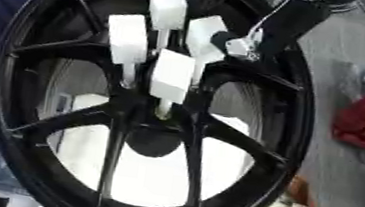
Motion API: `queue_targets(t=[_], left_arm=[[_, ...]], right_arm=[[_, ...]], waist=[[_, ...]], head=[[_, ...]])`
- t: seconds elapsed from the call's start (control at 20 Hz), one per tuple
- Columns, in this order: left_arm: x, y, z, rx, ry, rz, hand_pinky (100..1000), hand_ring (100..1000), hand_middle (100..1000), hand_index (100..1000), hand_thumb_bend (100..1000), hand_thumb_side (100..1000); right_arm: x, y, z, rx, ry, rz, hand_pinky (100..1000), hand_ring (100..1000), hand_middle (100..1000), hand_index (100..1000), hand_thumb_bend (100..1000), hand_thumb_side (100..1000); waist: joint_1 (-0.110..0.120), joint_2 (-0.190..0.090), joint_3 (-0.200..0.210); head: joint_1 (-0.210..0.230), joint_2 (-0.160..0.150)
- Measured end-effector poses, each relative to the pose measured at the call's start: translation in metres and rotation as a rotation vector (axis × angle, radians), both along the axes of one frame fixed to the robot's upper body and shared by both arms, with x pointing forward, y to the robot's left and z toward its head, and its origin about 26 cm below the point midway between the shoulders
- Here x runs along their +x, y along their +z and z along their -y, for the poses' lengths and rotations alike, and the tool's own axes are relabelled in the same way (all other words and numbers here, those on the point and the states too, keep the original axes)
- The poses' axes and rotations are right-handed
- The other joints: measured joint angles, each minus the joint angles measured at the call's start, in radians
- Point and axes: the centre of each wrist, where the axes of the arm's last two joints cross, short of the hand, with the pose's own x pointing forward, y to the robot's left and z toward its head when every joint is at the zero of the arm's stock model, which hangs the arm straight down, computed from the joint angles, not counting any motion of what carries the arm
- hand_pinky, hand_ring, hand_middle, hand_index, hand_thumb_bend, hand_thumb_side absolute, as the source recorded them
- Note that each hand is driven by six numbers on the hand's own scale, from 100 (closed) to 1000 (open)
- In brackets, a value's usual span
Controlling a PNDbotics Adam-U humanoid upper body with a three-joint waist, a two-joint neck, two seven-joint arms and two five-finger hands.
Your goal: Pull the pin out of the wheel hub.
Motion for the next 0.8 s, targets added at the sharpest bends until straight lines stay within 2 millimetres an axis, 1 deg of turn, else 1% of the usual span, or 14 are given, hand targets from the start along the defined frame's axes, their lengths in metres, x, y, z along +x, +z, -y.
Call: queue_targets(t=[0.25, 0.35, 0.55, 0.8], left_arm=[[0.0, 0.0002, 0.0001, 0.0, 0.0, -0.001, 742, 789, 822, 833, 655, 812], [0.0001, 0.0001, 0.0003, 0.001, 0.0, -0.003, 742, 789, 822, 833, 653, 813], [0.0005, -0.0003, 0.0013, 0.004, -0.004, -0.006, 742, 790, 822, 834, 650, 816], [0.0007, -0.0005, 0.0018, 0.003, -0.007, -0.008, 743, 790, 822, 833, 645, 824]], right_arm=[[-0.0022, -0.0003, -0.001, 0.012, 0.01, -0.013, 873, 886, 813, 876, 231, 395], [-0.0028, 0.0001, -0.0011, 0.015, 0.012, -0.015, 874, 889, 825, 883, 243, 374], [-0.003, 0.0009, -0.0006, 0.018, 0.009, -0.014, 874, 892, 835, 883, 249, 362], [0.0015, -0.0006, 0.0008, 0.005, -0.011, -0.007, 876, 899, 851, 884, 258, 340]], waist=[[-0.001, 0.0, 0.0], [-0.003, 0.0, 0.0], [-0.006, 0.0, 0.002], [-0.007, 0.001, 0.009]], head=[[0.0, 0.0], [0.0, 0.0], [0.0, 0.0], [-0.001, -0.003]])
